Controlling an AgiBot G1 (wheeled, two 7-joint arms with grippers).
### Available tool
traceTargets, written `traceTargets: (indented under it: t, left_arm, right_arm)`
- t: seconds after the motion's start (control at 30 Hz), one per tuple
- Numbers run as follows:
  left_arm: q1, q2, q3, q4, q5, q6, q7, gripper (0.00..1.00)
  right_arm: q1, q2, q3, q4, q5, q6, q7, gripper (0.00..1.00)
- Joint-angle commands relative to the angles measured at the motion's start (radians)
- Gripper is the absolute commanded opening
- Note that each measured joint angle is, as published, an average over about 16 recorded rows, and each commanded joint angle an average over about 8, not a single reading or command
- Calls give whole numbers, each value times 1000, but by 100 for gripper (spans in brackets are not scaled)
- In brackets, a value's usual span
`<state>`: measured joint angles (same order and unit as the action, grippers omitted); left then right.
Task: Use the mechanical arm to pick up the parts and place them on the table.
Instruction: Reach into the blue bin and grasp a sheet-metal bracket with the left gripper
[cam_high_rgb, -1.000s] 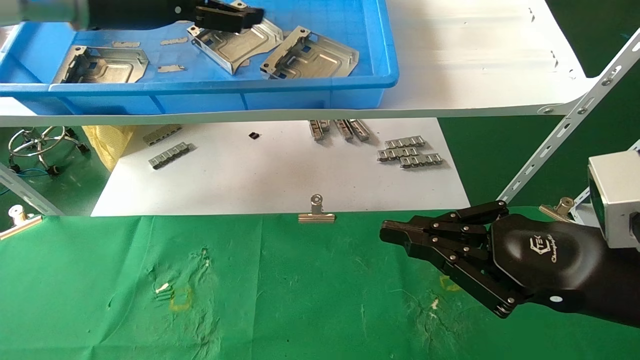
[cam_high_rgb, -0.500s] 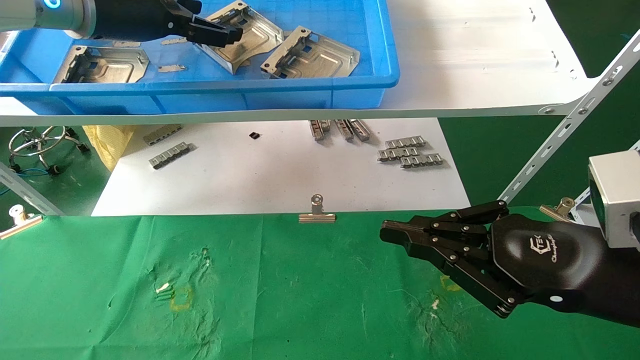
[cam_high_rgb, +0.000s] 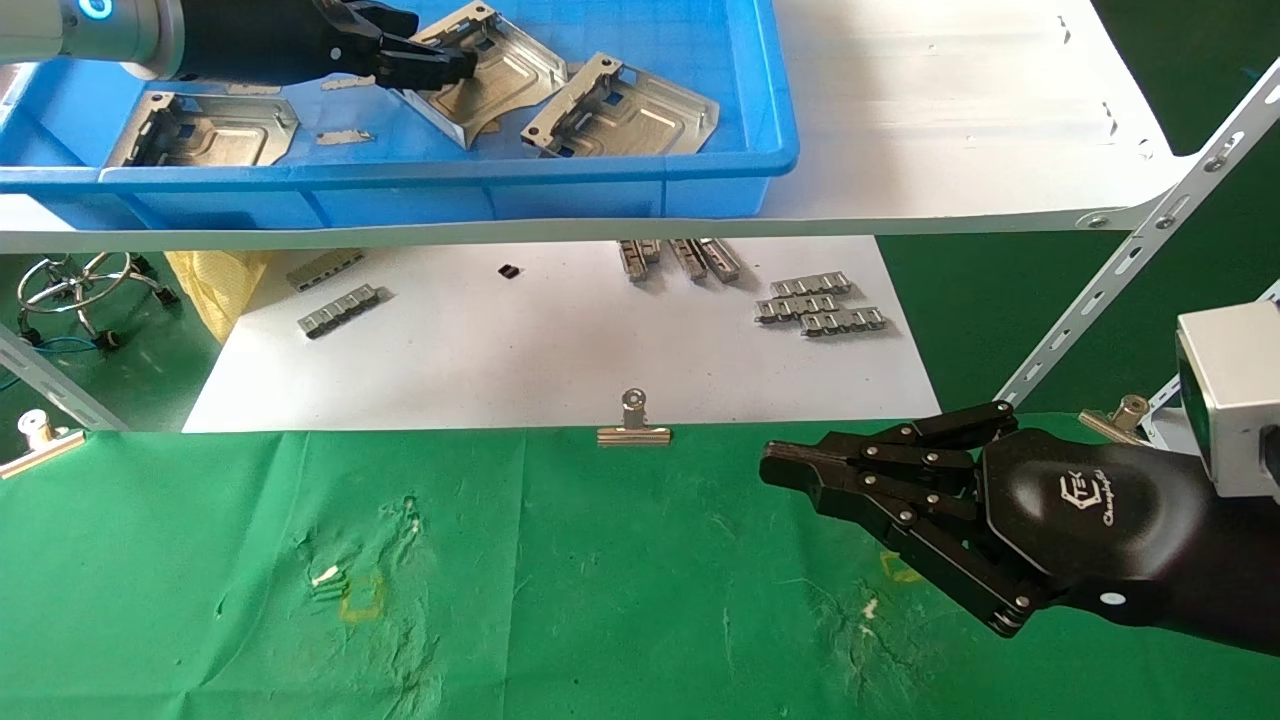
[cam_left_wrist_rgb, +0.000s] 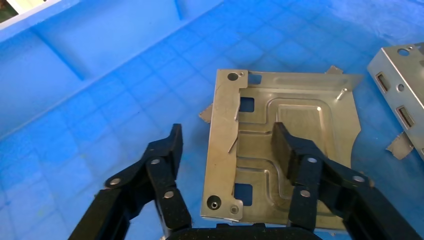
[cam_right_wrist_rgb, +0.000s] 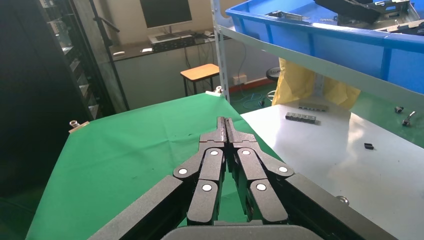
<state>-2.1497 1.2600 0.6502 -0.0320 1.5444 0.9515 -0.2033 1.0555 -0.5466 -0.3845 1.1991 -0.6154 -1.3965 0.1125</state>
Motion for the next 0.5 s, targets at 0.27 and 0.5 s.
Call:
traceTargets:
  t: [0.27,0.5]
  left_arm:
    - [-3,-2,-3,15,-5,-3,10,0]
    - [-20,-23,-22,11,-32,35,16,0]
  right_arm:
    - [0,0,0,0,0,0,0,100]
    - [0,0,0,0,0,0,0,100]
